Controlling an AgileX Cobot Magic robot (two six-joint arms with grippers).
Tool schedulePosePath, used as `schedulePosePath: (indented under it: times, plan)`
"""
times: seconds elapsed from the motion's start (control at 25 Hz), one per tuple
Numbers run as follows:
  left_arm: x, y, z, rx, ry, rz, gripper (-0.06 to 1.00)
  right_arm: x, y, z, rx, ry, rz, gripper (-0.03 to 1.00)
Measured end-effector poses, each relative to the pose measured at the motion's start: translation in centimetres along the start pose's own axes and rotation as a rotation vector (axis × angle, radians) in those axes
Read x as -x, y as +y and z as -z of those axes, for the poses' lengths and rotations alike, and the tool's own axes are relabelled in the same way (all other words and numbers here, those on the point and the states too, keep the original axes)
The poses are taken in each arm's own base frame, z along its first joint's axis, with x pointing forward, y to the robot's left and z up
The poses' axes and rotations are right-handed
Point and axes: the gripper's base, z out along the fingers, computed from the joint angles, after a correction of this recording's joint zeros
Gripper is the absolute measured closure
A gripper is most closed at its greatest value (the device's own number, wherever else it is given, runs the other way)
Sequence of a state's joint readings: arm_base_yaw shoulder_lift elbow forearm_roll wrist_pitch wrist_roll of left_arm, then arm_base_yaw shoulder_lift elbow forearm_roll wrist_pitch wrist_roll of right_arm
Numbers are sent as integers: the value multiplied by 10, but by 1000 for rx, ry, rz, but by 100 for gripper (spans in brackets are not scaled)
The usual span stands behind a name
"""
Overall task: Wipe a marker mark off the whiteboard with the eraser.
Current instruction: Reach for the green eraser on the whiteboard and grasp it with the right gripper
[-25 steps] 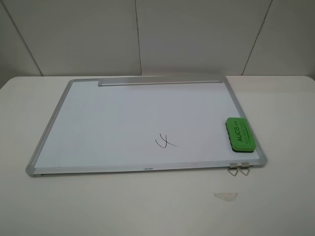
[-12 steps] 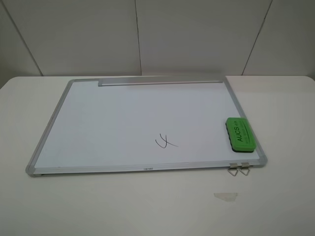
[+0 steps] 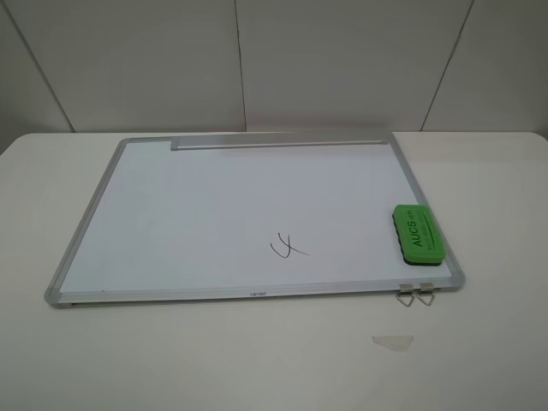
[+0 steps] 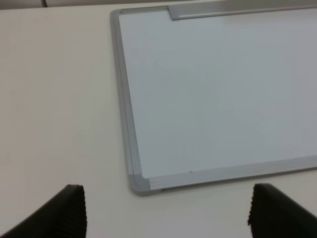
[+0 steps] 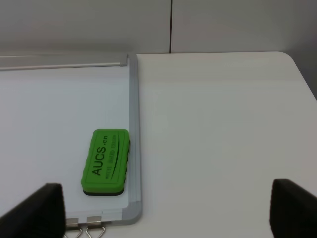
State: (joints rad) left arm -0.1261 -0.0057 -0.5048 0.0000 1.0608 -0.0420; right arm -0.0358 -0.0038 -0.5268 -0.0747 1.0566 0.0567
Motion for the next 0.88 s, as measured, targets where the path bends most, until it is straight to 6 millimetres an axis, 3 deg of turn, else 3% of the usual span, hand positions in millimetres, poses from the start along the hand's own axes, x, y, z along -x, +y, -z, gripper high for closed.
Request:
schedulePosePath:
  times: [0.88]
  plan:
    - [0,0,0,0,0,0,26,0,4,0,76,3,-11,14]
